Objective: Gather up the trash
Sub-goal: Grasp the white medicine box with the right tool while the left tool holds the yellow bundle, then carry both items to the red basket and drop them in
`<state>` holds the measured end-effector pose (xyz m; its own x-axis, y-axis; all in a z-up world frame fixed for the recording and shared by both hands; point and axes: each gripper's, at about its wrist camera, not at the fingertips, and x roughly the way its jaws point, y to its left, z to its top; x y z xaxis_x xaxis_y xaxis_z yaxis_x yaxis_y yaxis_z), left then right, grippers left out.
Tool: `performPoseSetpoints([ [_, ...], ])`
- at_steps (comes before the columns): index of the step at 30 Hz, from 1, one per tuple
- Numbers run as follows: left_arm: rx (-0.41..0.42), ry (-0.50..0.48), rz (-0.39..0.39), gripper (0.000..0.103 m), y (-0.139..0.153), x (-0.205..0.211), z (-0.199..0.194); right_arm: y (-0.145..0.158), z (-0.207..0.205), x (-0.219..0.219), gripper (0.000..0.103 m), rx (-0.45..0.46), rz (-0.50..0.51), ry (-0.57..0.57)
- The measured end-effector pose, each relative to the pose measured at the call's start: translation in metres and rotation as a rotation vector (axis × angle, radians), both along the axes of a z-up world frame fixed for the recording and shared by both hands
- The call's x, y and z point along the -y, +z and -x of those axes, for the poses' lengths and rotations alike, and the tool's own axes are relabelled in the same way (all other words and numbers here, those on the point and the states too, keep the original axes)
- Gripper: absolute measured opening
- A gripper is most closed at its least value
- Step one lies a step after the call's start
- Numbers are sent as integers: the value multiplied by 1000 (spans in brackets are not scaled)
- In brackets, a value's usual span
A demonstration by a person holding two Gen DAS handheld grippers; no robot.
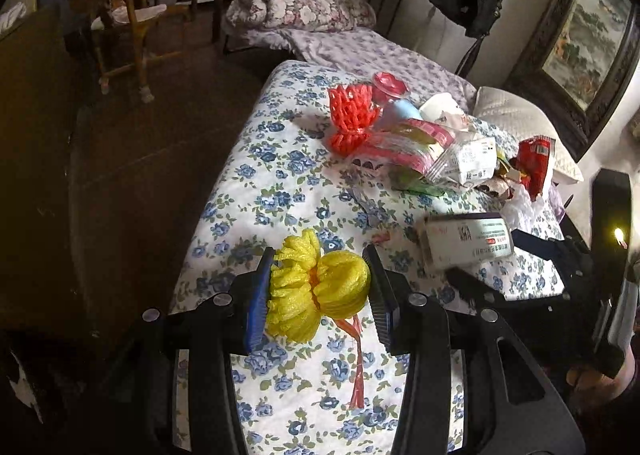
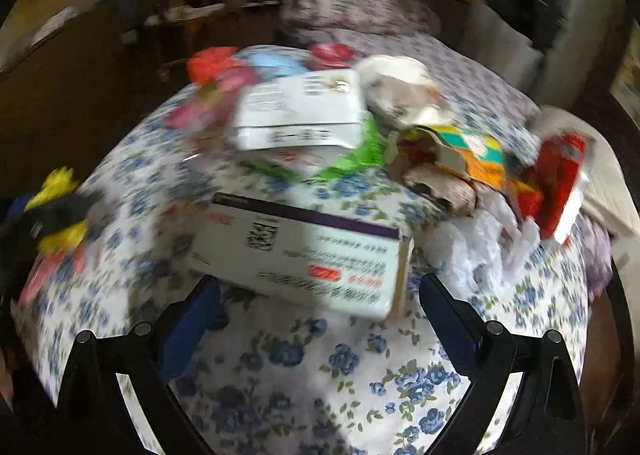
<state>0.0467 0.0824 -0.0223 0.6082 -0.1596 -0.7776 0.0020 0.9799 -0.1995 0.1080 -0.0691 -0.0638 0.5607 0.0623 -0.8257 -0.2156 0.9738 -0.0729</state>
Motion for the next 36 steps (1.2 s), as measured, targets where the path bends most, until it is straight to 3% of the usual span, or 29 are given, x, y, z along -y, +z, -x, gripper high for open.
performPoseSetpoints([
  [3,-8,15,4,44,-1,-2,-1,11,5,4,97,61,-64,-69],
  [6,-21,30,16,44,-3,-4,-2,26,8,2,97,134,-55,-100],
  [9,-26,19,14,45,-4,-3,-2,29,0,-3,97,106,-37,13],
  [11,-24,16,12,45,-4,-2,-1,23,-6,-5,97,21,-72,168],
  [12,-22,16,13,45,-4,-2,0,19,-7,-9,97,-10,-36,237],
  [14,-20,15,18,45,-3,-1,0,15,-10,-12,97,-10,62,296],
  [17,-20,4,18,46,-3,2,0,14,-18,-13,97,-43,54,333],
  [20,-28,-3,10,46,-5,5,-1,8,-33,-8,97,-80,68,325],
  [24,-37,-9,4,46,-8,8,-1,-10,-35,-2,99,-153,-14,277],
  [25,-39,-13,3,46,-8,9,-1,-9,-27,-4,96,-104,-8,284],
  [28,-45,-31,-9,46,-10,15,-1,-2,-12,-4,65,-61,-34,262],
  [32,-50,-39,-18,46,-11,20,0,10,21,-5,63,-3,-38,223],
  [36,-52,-51,-14,46,-11,23,2,31,67,22,63,47,-150,119],
])
